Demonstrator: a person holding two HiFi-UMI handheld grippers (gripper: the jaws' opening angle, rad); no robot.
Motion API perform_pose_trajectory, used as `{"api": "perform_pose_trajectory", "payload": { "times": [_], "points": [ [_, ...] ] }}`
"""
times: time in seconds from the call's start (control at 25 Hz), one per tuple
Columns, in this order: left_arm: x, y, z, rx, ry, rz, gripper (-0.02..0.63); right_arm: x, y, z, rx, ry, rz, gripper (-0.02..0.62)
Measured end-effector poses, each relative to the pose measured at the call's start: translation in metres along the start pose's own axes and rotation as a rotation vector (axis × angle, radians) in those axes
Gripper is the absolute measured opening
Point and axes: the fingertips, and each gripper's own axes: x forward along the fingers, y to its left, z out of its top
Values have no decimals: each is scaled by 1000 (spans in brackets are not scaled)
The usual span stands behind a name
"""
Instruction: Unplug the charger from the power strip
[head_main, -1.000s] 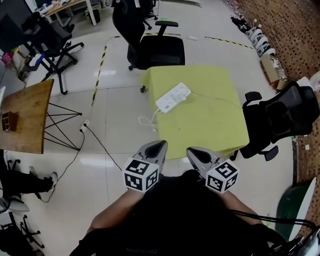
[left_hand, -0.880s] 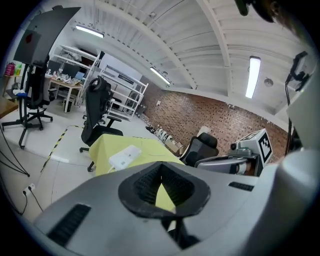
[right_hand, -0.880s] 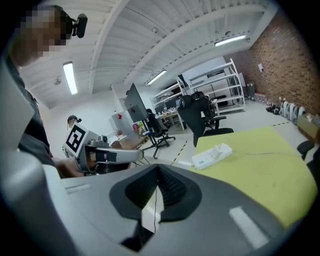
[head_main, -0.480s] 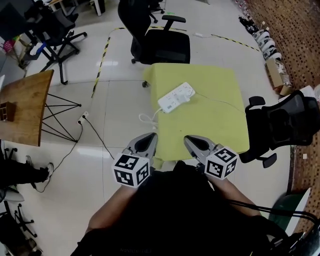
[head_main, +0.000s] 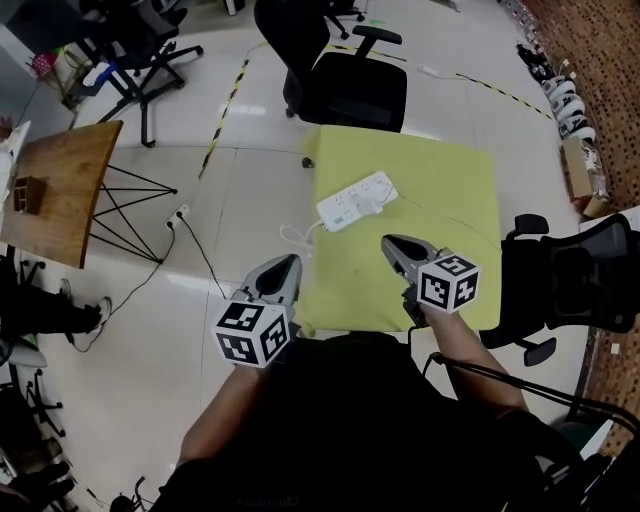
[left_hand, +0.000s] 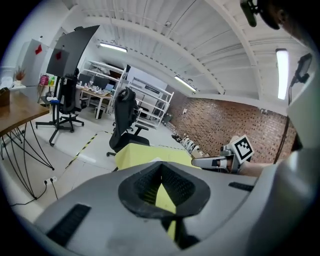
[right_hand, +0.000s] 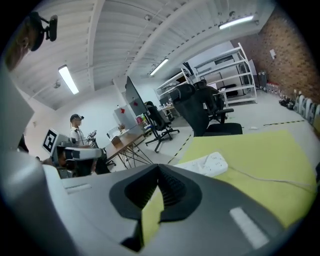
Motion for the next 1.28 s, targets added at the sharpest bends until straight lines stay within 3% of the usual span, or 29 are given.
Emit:
{"api": "perform_pose_trajectory", "payload": {
  "times": [0.16,0.32,0.44,0.68,0.88,1.04,1.28],
  "points": [
    [10,-5,-14,0,56,34,3,25,-53,-11,-32,60,-55,9],
    [16,-13,-28,-5,111,49,5,56,-96,-26,-103,142,-100,90],
    [17,-10,-33,1,141,69,4,81,-113,-36,-138,188,-97,144],
    [15,-4,-35,-13,164,107,4,112,-125,-37,-84,188,-85,213],
    [12,-3,-39,-24,174,124,3,128,-127,-36,-85,181,-83,212],
    [7,1,-39,-29,164,137,3,133,-128,-36,-131,189,-109,146],
    [0,4,-36,-29,143,142,5,131,-125,-31,-135,184,-135,141]
  ]
}}
